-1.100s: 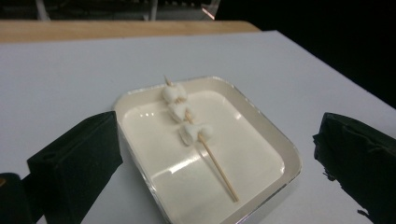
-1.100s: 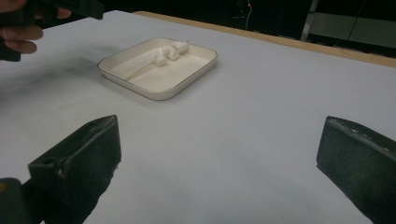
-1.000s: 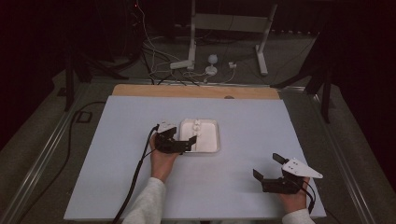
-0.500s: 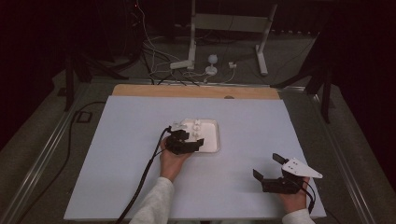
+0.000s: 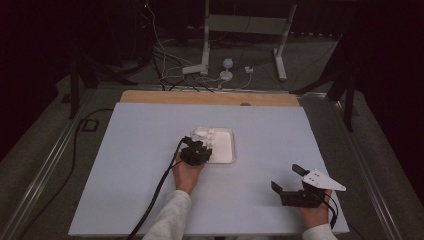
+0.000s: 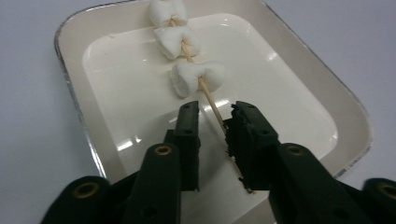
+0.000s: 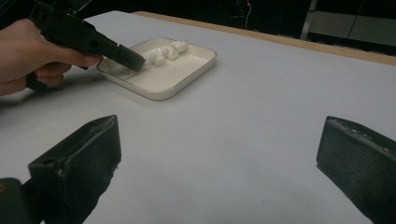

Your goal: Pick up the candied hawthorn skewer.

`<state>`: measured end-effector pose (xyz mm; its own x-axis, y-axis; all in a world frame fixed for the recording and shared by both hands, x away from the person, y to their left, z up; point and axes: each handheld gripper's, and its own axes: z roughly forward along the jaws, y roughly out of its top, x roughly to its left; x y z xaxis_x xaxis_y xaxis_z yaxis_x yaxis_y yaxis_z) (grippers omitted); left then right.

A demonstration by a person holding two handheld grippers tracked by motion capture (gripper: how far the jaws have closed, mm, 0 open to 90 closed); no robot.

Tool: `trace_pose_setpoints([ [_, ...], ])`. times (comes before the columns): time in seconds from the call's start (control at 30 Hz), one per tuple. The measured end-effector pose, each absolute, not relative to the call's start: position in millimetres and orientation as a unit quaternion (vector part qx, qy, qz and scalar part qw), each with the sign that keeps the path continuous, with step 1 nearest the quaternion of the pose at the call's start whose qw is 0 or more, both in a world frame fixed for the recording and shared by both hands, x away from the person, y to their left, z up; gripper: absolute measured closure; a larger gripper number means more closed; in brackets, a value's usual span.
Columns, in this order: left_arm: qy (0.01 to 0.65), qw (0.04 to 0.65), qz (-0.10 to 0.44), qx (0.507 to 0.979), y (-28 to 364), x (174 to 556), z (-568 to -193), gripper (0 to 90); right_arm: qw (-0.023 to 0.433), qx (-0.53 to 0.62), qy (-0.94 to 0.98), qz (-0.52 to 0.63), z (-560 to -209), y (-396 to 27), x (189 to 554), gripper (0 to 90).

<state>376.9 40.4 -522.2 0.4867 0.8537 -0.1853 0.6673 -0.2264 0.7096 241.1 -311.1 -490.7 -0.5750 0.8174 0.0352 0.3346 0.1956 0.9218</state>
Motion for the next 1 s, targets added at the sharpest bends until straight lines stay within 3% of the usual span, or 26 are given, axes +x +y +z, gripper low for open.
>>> trace_pose_setpoints([
  [0.23,0.511,0.374,0.113,0.766,45.3,381.7,-521.6,89.0,0.242,0.393,0.734,0.499,-490.6,-312.1,241.0,0.0],
  [1.0,0.538,0.369,0.018,0.758,60.6,373.4,-512.0,89.1,0.244,0.394,0.734,0.497,-490.6,-312.0,240.7,0.0],
])
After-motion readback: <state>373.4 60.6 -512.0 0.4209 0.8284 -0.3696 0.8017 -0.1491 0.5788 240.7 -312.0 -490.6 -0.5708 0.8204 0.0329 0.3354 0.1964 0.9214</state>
